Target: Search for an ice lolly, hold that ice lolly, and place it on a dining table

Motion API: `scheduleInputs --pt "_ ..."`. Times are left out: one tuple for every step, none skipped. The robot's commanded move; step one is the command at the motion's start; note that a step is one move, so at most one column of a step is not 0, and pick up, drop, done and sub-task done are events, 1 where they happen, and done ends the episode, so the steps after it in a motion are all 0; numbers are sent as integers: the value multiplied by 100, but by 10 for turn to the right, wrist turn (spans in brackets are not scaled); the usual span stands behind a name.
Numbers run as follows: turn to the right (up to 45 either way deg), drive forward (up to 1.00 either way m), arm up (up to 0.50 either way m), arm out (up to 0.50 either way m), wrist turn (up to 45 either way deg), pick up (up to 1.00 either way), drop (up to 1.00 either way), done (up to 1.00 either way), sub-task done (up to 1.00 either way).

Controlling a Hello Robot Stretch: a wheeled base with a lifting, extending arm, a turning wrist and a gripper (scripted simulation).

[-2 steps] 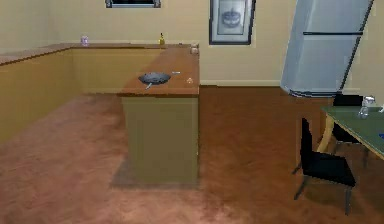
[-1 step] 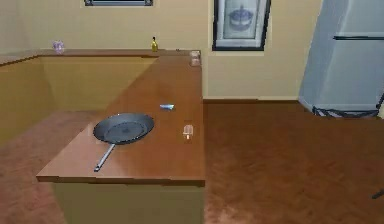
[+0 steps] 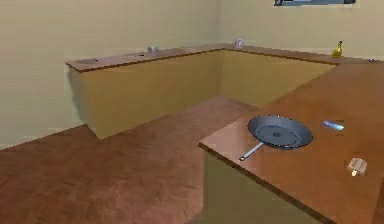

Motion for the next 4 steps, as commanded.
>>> scheduleInputs --pt "-420 0 0 0 0 0 0 0 0" --pt "-30 0 0 0 0 0 0 0 0" --pt "450 0 0 0 0 0 0 0 0" --pt "450 0 0 0 0 0 0 0 0"
